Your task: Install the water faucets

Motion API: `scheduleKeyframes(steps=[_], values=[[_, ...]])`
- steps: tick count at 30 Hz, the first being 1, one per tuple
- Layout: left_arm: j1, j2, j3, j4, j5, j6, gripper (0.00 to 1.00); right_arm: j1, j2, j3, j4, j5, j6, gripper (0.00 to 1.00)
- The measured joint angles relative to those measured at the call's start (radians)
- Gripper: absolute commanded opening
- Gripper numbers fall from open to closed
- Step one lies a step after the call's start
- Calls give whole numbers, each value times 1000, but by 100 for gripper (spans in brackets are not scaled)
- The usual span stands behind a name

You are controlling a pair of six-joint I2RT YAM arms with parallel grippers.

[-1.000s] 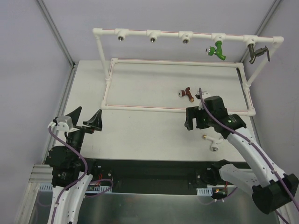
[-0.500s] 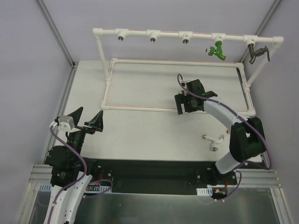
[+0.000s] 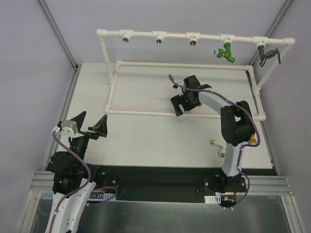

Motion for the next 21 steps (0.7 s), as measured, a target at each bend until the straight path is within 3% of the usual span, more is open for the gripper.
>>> scheduleKeyframes(steps=[7, 13, 15, 19, 21], values=[[0, 0, 0, 0, 0, 2, 99, 34, 53, 9, -62, -23, -68, 99], [0, 0, 0, -1, 0, 2, 99, 99, 60, 24, -67, 8, -109, 81], [0, 0, 0, -1, 0, 2, 99, 124, 61, 29, -68, 15, -111, 72], [0, 0, 0, -1, 0, 2, 99, 194, 83, 57, -75, 43, -121, 46], [0, 0, 0, -1, 0, 2, 99, 232, 101, 76, -80, 64, -130, 40]])
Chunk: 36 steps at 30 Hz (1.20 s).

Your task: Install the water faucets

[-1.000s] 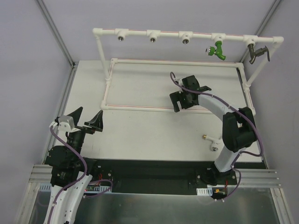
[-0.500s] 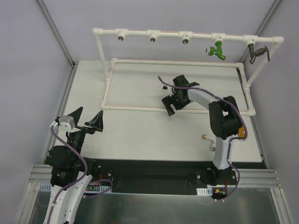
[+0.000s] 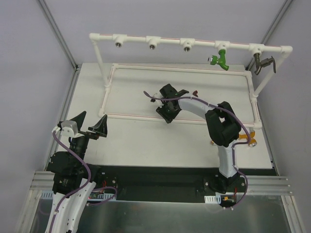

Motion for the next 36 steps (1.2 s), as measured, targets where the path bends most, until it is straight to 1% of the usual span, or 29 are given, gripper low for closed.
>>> scheduleKeyframes(steps=[1, 3, 4, 8, 11, 13, 15, 18, 19, 21, 22, 23, 24, 27, 30, 33, 36], values=[[0, 0, 0, 0, 0, 0, 99, 21, 9, 11, -3, 8, -4, 34], [0, 0, 0, 0, 0, 0, 99, 65, 18, 28, -24, 20, -24, 26], [0, 0, 0, 0, 0, 0, 99, 87, 21, 34, -29, 25, -39, 19], [0, 0, 0, -1, 0, 0, 99, 169, 30, 59, -32, 37, -95, 7], [0, 0, 0, -2, 0, 0, 99, 213, 40, 87, -34, 37, -113, 2], [0, 0, 0, -2, 0, 0, 99, 238, 37, 122, -27, 30, -110, 2], [0, 0, 0, -2, 0, 0, 99, 260, 47, 163, 25, 21, -109, 2], [0, 0, 0, -3, 0, 0, 99, 288, 84, 197, 76, 21, -112, 12], [0, 0, 0, -3, 0, 0, 99, 295, 94, 203, 86, 22, -113, 24], [0, 0, 0, -3, 0, 0, 99, 312, 116, 217, 105, 26, -113, 40], [0, 0, 0, -3, 0, 0, 99, 319, 121, 220, 114, 29, -108, 52], [0, 0, 0, -3, 0, 0, 99, 325, 122, 220, 121, 30, -103, 56], [0, 0, 0, -3, 0, 0, 99, 330, 120, 219, 125, 31, -91, 63], [0, 0, 0, -3, 0, 0, 99, 335, 76, 158, 188, 43, -66, 70], [0, 0, 0, -3, 0, 0, 99, 323, -41, 27, 208, 63, -12, 82], [0, 0, 0, -3, 0, 0, 99, 298, -198, -120, 223, 107, 53, 87], [0, 0, 0, -3, 0, 0, 99, 267, -375, -257, 214, 156, 135, 89]])
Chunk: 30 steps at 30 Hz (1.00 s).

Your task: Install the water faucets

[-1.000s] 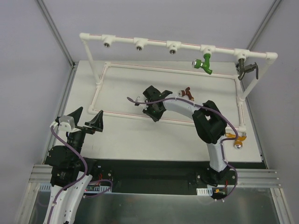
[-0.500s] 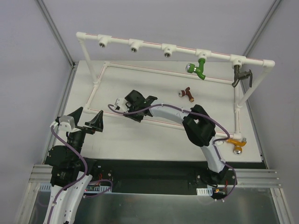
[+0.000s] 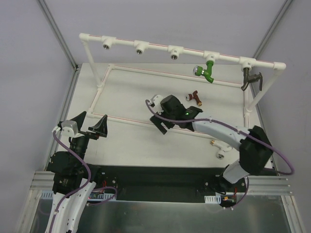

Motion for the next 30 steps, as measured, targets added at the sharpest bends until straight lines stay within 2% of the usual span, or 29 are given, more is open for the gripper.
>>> scheduleKeyframes(steps=[6, 10, 12, 15, 24, 30], values=[[0, 0, 0, 0, 0, 0, 99, -123, -326, -211, -85, 53, 237, 89], [0, 0, 0, 0, 0, 0, 99, -217, -454, -320, -180, 80, 371, 83], [0, 0, 0, 0, 0, 0, 99, -272, -499, -372, -253, 87, 444, 85], [0, 0, 0, 0, 0, 0, 99, -355, -544, -434, -332, 86, 529, 95], [0, 0, 0, -1, 0, 0, 99, -600, -613, -581, -407, 39, 640, 92], [0, 0, 0, -1, 0, 0, 99, -639, -575, -592, -375, 54, 641, 86]])
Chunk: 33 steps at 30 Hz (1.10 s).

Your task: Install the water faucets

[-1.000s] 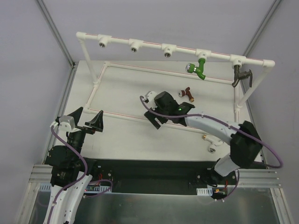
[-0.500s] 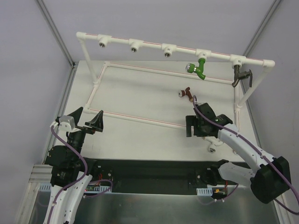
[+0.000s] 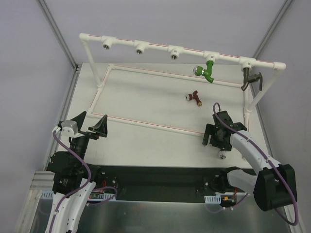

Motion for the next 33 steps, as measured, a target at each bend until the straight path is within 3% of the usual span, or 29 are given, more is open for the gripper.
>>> scheduleKeyframes(steps=[10, 23, 28, 33], values=[[0, 0, 0, 0, 0, 0, 99, 13, 121, 2, 86, -55, -20, 81], [0, 0, 0, 0, 0, 0, 99, 221, 331, 223, 169, -57, -49, 81], [0, 0, 0, 0, 0, 0, 99, 259, 309, 273, 136, -5, -76, 81], [0, 0, 0, 0, 0, 0, 99, 166, 209, 225, 53, 69, -79, 81]])
